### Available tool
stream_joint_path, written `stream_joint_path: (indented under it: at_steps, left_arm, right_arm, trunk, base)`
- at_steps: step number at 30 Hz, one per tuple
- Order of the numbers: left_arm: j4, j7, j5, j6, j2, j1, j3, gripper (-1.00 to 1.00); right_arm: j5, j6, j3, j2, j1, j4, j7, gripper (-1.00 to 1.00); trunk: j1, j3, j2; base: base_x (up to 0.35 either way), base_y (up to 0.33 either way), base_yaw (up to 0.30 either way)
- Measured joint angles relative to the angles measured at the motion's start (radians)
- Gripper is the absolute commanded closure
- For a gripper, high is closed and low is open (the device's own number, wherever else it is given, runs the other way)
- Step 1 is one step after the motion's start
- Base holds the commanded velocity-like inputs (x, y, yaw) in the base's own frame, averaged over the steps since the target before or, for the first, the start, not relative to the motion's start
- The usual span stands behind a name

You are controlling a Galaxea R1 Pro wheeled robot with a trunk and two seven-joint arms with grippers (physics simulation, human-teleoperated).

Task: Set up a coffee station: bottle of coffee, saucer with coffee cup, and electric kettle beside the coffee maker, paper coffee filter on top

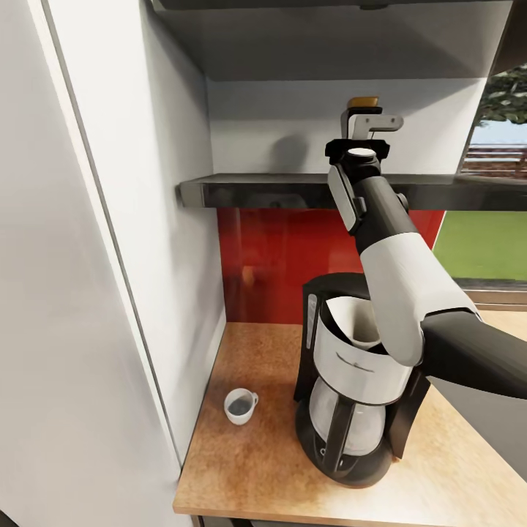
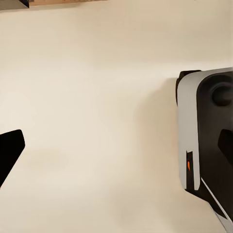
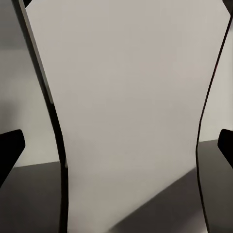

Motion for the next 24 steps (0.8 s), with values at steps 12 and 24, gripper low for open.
stream_joint_path:
  at_steps: [12,24]
  left_arm:
    - [0.0,0.0,0.0,-0.001,0.0,0.0,-0.001,-1.0]
    - [0.0,-0.001,0.0,-0.002,0.0,0.0,-0.003,-1.0]
  right_arm:
    - [0.004,0.001,0.0,0.0,0.0,0.0,0.001,1.0]
    - [0.004,0.0,0.0,0.0,0.001,-0.003,0.002,1.0]
  trunk:
    - [0.0,0.0,0.0]
    - [0.0,0.0,0.0]
  base:
    - [0.0,0.0,0.0]
    - [0.0,0.0,0.0]
